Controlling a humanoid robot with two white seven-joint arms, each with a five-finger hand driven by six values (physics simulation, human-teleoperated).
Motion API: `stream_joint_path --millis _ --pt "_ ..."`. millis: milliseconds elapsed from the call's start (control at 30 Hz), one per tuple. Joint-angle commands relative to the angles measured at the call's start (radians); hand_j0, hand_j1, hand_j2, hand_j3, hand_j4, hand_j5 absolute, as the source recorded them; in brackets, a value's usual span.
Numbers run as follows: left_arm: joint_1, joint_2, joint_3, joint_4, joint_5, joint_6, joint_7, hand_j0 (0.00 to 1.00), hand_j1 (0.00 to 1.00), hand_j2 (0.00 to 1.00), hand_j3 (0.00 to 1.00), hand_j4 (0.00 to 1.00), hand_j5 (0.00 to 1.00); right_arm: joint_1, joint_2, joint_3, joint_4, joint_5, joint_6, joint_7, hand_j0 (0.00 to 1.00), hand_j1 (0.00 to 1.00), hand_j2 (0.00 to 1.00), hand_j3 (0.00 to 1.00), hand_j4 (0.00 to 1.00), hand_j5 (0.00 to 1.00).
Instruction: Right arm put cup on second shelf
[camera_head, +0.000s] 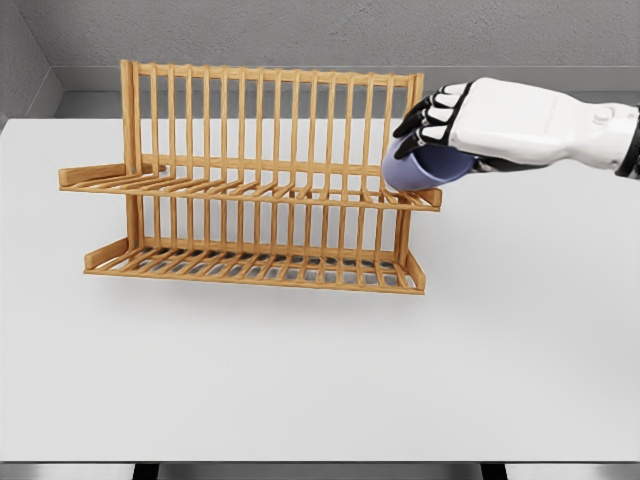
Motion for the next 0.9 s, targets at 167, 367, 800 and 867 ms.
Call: stream_joint_path --millis 167,367,800,867 --pt "0.000 0.000 0.000 0.000 0.000 0.000 -0.001 1.00 1.00 1.00 1.00 1.00 1.00 0.000 0.019 0.045 0.002 0.001 0.001 0.005 0.67 0.67 0.67 0.67 0.67 0.67" --pt "0.000 0.000 0.000 0.000 0.000 0.000 -0.001 1.00 1.00 1.00 1.00 1.00 1.00 0.000 0.021 0.044 0.002 -0.001 0.001 0.005 1.00 1.00 1.00 1.00 1.00 1.00" --pt "0.002 0.000 0.000 0.000 0.000 0.000 -0.001 1.00 1.00 1.00 1.00 1.00 1.00 0.382 0.011 -0.384 0.203 -0.024 0.001 0.005 1.00 1.00 1.00 1.00 1.00 1.00" --pt "0.002 0.000 0.000 0.000 0.000 0.000 0.001 1.00 1.00 1.00 1.00 1.00 1.00 0.426 0.116 -0.409 0.203 -0.025 0.001 0.005 1.00 1.00 1.00 1.00 1.00 1.00"
